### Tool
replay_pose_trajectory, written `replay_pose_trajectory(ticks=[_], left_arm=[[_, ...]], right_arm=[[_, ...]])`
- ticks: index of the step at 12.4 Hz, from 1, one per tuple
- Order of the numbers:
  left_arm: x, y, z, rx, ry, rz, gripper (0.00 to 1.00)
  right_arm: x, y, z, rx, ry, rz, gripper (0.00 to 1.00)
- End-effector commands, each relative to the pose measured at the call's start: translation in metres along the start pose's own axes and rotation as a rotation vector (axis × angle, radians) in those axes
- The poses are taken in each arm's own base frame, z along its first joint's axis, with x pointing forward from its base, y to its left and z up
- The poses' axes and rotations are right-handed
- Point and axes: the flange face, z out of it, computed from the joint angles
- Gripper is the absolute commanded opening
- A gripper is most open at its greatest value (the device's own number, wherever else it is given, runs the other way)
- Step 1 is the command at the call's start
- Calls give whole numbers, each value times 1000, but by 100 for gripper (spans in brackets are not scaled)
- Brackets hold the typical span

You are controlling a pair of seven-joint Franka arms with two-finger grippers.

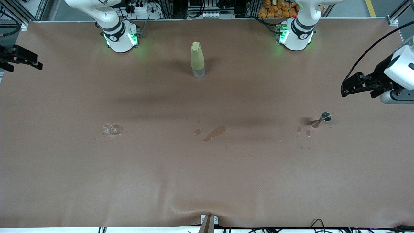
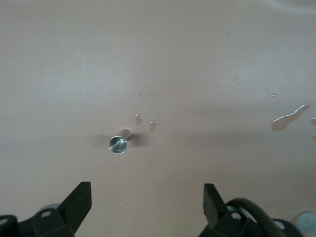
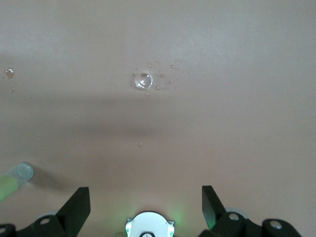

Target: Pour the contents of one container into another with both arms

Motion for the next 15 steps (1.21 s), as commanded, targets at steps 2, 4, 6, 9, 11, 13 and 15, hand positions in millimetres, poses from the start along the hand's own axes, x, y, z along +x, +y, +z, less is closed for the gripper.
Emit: replay_pose_trajectory(ticks=[2,4,6,9,11,13,15], left_arm=[[-29,12,-17,52,17,21,100],[-33,15,-17,56,-12,59,100],[-35,12,-23,46,-8,93,100],[-34,8,-21,42,-13,87,100],[-31,10,-25,23,-6,86,100],[-30,11,-23,17,-8,88,100],[-29,13,-21,15,-12,91,100]], right_arm=[[-15,-3,3,-24,20,13,100],[-13,-6,4,-32,21,12,100],[-12,-6,5,-32,23,13,100],[-11,-6,6,-33,19,15,100],[-10,-7,6,-33,18,13,100],[-11,-7,6,-33,13,12,100],[-10,-7,6,-32,12,10,100]])
